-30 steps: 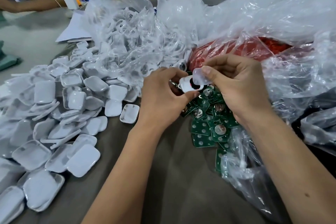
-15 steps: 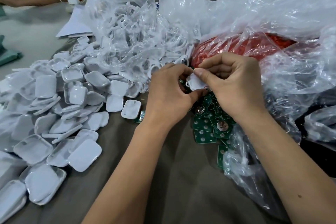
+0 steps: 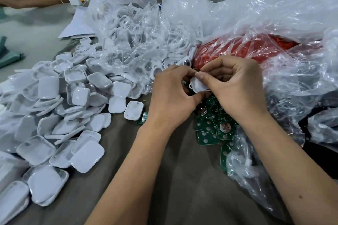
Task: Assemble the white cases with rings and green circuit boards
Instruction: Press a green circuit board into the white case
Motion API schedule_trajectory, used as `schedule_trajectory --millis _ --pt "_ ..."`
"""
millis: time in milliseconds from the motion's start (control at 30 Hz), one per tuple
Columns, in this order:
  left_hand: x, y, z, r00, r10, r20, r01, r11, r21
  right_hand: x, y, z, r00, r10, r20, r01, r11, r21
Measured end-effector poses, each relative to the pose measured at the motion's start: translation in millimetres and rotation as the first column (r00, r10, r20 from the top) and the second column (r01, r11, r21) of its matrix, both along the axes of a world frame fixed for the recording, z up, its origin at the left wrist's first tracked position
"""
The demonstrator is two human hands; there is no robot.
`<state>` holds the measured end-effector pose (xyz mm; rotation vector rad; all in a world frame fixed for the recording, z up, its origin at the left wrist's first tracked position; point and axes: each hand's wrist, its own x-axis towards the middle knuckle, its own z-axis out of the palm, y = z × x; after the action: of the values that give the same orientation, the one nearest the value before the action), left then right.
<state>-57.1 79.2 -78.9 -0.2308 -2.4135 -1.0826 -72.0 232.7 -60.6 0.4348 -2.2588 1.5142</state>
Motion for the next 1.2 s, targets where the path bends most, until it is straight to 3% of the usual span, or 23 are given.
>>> schedule_trajectory --millis 233,500,967,1200 --pt "1.3 -0.1 2.2 0.999 0.012 0.039 -0.014 0.998 0.068 0.8 -1.5 0.2 0.999 -0.019 -0.047 0.022 0.999 0.049" --pt "3.4 1.0 3.2 0.997 -0.004 0.074 -0.005 0.994 0.113 0.1 1.3 3.8 0.998 0.048 -0.050 -0.049 0.998 -0.034" --pt "3.2 0.8 4.3 0.999 0.002 0.048 -0.010 0.985 0.169 -2.1 1.6 1.5 0.984 -0.053 -0.173 0.077 0.988 0.135" --pt "4.5 2.4 6.4 0.997 -0.002 0.072 -0.014 0.974 0.224 -3.7 4.3 1.1 0.995 -0.057 -0.084 0.065 0.994 0.088"
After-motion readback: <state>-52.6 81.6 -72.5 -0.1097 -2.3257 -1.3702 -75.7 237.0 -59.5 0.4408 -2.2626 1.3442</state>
